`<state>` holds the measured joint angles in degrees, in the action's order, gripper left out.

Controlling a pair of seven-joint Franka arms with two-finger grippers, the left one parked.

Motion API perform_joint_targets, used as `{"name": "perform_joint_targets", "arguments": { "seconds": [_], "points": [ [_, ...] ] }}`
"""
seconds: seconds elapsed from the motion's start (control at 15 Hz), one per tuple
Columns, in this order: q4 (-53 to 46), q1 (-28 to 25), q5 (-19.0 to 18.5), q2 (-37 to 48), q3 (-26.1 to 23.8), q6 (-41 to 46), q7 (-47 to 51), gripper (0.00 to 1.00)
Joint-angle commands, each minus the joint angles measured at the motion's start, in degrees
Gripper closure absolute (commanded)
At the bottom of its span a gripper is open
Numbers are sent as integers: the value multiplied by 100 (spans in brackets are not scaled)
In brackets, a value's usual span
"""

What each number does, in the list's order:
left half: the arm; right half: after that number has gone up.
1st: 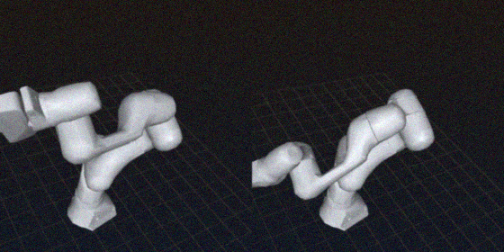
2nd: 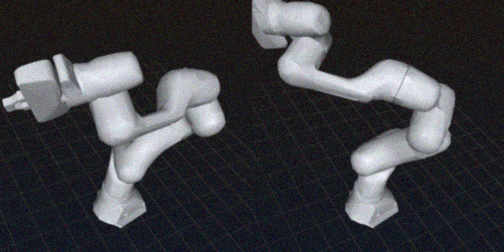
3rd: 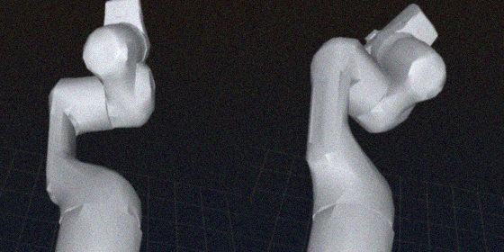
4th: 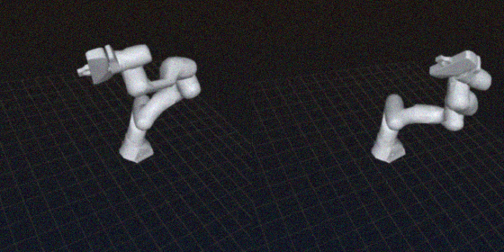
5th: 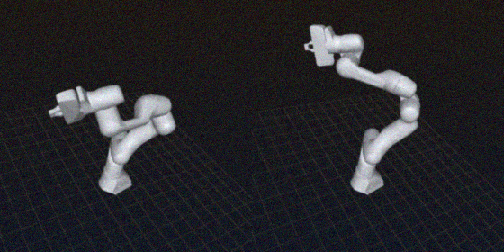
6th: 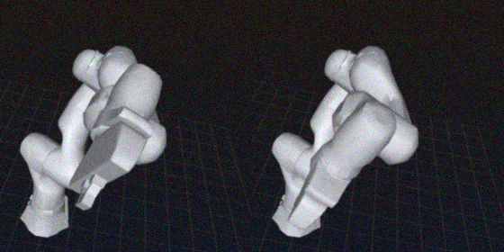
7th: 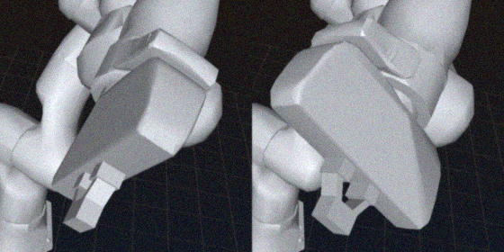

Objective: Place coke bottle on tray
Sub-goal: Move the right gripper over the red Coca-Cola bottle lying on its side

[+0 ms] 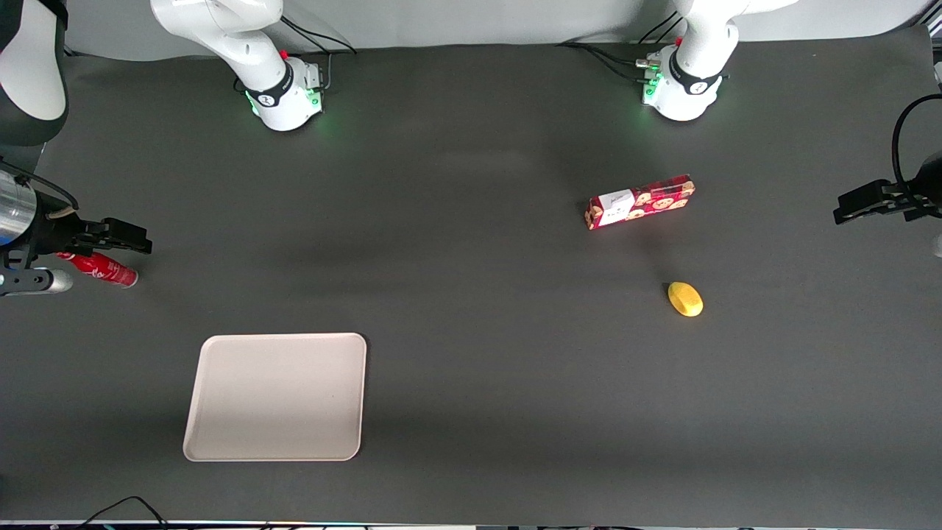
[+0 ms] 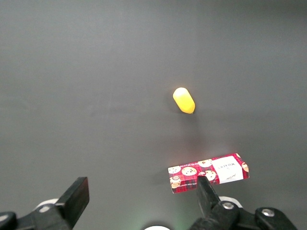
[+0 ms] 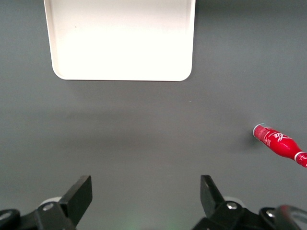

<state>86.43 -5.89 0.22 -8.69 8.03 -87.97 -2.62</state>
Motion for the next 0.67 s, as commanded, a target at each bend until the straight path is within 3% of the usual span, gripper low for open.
{"name": "perform_joint_targets", "arguments": {
  "seconds": [0.0, 0.33, 0.6],
  "points": [
    [-21, 9, 48, 130, -4, 8, 339, 0],
    [-48, 88, 39, 95, 58, 35, 263, 0],
    [5, 44, 22, 69, 987, 52, -1176, 0]
  ]
}}
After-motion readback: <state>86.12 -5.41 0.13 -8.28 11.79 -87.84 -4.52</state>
